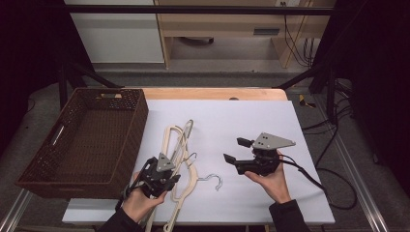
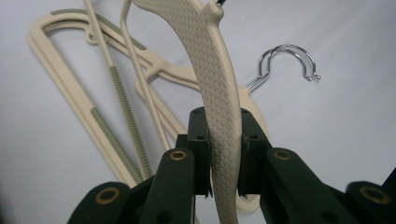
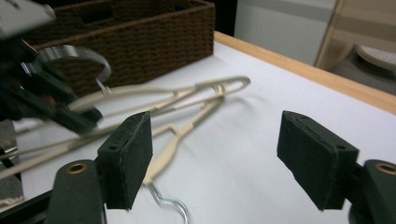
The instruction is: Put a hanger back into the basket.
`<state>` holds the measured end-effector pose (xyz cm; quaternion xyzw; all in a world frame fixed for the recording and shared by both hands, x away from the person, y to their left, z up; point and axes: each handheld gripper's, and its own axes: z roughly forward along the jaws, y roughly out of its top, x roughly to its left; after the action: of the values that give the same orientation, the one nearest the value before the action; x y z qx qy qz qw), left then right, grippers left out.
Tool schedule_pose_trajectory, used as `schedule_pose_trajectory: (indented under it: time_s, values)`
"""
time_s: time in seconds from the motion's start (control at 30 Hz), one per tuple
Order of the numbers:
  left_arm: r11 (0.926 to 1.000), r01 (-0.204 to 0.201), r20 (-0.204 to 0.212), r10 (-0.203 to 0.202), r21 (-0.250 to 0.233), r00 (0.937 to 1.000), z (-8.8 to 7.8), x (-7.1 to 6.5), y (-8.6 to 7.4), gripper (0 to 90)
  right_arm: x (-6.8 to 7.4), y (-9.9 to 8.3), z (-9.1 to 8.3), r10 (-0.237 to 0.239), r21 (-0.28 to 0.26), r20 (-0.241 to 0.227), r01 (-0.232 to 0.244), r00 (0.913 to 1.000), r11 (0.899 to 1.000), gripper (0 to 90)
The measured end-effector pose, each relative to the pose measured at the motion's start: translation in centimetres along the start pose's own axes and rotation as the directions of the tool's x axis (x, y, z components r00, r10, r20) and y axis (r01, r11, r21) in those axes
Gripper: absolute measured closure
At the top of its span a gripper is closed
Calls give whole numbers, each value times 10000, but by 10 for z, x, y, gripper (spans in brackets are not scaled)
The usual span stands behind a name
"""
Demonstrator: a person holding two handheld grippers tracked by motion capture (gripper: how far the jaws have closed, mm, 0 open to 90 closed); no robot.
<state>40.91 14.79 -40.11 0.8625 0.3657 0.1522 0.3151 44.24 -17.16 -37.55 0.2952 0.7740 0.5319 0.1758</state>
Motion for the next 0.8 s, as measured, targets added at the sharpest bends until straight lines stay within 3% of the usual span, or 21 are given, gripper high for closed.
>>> schedule_pose_trajectory:
  time_s: [0.4,0.6,0.7,0.8]
  values:
    - [9979,563,-384,-575,-327,9976,-16,20,-2,830,-10,-21,-17,359,376,722,-387,9967,9985,165]
    - [9955,762,-119,-770,-567,9970,-21,24,-4,858,-11,-28,-22,464,407,895,-502,9949,9979,150]
    - [9954,625,-218,-643,-730,9977,-26,24,-3,858,-10,-31,-27,499,324,909,-530,9946,9981,141]
    - [9930,624,48,-623,-1006,9980,-32,25,-2,859,-9,-33,-32,493,273,1135,-527,9923,9982,114]
